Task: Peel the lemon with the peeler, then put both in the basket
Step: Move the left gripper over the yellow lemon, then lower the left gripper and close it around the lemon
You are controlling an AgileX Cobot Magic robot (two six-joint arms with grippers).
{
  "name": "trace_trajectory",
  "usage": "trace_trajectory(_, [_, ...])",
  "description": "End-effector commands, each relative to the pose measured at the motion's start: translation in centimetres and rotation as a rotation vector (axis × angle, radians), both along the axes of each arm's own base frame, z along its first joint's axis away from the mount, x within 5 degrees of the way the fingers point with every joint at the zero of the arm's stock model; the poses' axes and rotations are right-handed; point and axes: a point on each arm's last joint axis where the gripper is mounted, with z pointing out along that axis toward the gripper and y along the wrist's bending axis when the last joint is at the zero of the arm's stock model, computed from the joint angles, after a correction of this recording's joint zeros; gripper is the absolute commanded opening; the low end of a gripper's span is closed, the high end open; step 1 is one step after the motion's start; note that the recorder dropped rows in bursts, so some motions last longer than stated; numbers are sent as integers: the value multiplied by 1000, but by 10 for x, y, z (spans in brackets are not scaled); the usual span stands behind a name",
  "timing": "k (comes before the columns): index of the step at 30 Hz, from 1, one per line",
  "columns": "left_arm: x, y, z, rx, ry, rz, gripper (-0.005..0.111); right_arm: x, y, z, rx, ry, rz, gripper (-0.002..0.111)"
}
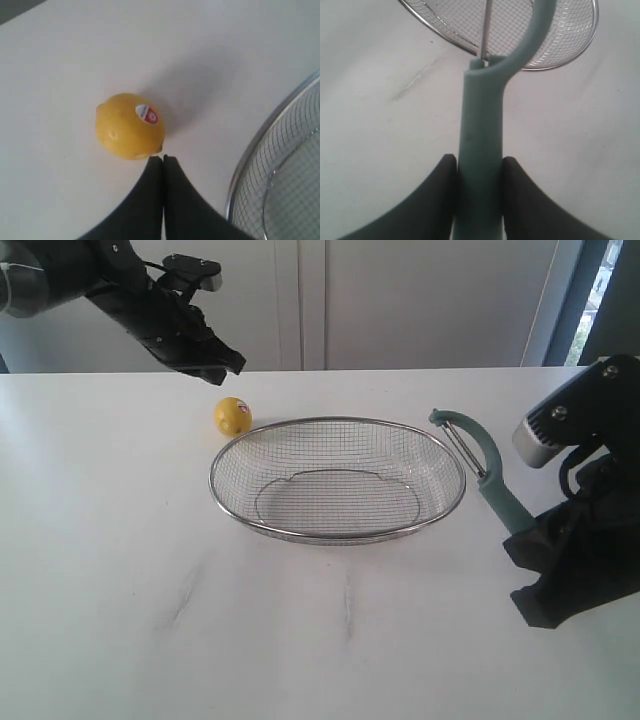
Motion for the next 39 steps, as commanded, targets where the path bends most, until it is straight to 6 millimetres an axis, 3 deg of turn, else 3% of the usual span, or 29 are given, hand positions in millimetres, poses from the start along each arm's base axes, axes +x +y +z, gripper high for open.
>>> trace_trajectory(1, [11, -4, -3, -58, -21, 43, 2, 0, -1, 1, 10, -15, -9, 0])
trace_trajectory(4, [17, -6, -10, -69, -44, 57, 20, 0, -1, 1, 10, -15, -9, 0])
trace_trajectory(6, [20, -6, -13, -101, -48, 98, 43, 0, -1, 1, 10, -15, -9, 0])
trace_trajectory(9, [27, -7, -24, -117, -69, 128, 88, 0, -1, 1, 10, -15, -9, 0])
trace_trajectory(10, [29, -8, -27, -130, -72, 135, 92, 0, -1, 1, 10, -15, -9, 0])
trace_trajectory(17, [37, -9, -49, -157, -59, 189, 92, 0, -1, 1, 10, -15, -9, 0])
trace_trajectory(34, [33, -2, -57, -111, 29, 173, 90, 0, -1, 1, 10, -15, -9, 0])
trace_trajectory(39, [37, -3, -73, -105, 35, 181, 90, 0, -1, 1, 10, -15, -9, 0])
